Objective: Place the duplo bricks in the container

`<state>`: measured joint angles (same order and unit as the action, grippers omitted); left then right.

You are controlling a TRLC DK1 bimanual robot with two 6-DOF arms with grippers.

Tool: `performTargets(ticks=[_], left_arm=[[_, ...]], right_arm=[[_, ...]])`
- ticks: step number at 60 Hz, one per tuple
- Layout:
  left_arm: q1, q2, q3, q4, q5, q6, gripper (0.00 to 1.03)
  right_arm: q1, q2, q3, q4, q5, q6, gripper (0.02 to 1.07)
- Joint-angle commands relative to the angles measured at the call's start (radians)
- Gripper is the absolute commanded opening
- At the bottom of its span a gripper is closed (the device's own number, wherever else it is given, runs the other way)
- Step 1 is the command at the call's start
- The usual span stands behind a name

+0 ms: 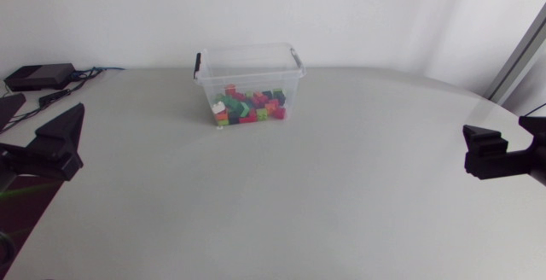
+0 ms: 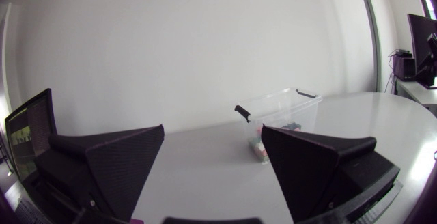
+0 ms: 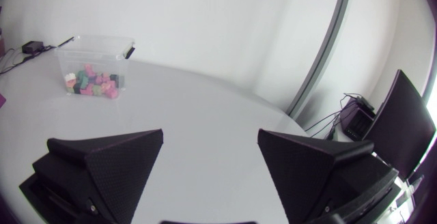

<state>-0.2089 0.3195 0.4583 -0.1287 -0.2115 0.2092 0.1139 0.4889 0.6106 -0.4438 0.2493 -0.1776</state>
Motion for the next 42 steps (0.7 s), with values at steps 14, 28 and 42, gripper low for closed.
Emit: performTargets(ticks=[14,28,42], left_arm=[[0.031,-0.138,-0.113,0.017,0.013,-0.009,0.99],[0.08,-0.188,-0.208,0.047,0.067,-0.064,0.98],[0.126,-0.235,-0.298,0.077,0.119,-0.116,0.98]], right_arm=[[-0.033,-0.135,-0.149,0.092,-0.008,-0.055,1.02],[-0.055,-0.232,-0.276,0.188,-0.074,0.009,1.02],[-0.076,-0.325,-0.396,0.28,-0.137,0.069,1.02]])
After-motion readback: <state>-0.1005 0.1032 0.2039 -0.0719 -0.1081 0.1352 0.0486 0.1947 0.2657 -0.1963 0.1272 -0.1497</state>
